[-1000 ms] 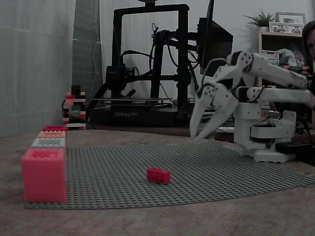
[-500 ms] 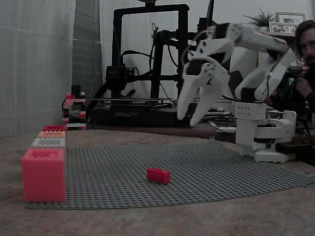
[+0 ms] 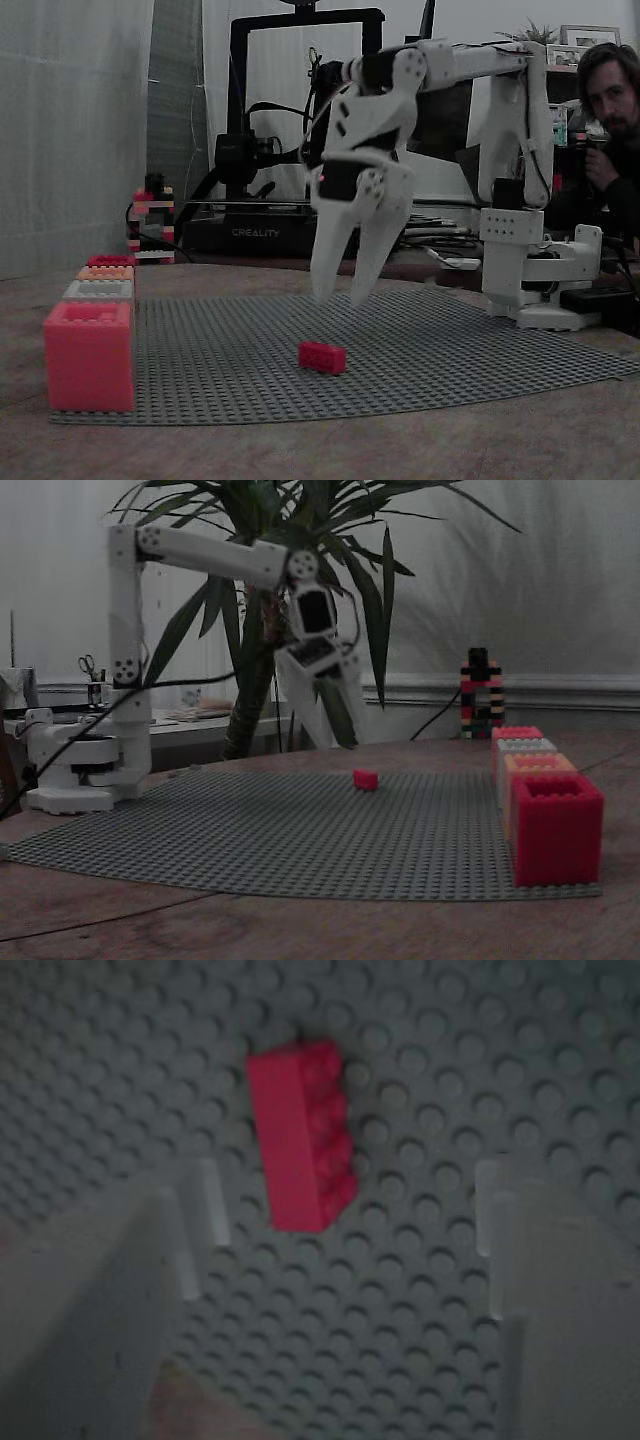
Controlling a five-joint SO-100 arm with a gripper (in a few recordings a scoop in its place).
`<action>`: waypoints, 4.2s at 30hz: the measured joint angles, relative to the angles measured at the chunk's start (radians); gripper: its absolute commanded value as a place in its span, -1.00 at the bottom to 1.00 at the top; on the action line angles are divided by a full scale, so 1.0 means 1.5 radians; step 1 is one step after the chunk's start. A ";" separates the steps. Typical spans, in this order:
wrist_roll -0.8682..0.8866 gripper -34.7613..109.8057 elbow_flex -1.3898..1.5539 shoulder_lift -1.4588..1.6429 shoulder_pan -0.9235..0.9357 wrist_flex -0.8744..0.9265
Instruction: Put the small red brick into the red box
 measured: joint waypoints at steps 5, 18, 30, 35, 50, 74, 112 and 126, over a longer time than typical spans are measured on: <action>0.005 -0.18 -0.044 -0.058 -0.016 -0.011; 0.016 -0.18 -0.098 -0.133 -0.041 -0.047; 0.010 -0.18 -0.112 -0.176 -0.042 -0.080; 0.010 -0.21 -0.119 -0.185 -0.041 -0.083; 0.010 -0.52 -0.123 -0.188 -0.022 -0.092; 0.222 -0.52 -0.457 -0.194 0.309 -0.077; 0.146 -0.38 -0.638 -0.476 0.518 -0.324; 0.152 -0.52 -0.638 -0.478 0.514 -0.324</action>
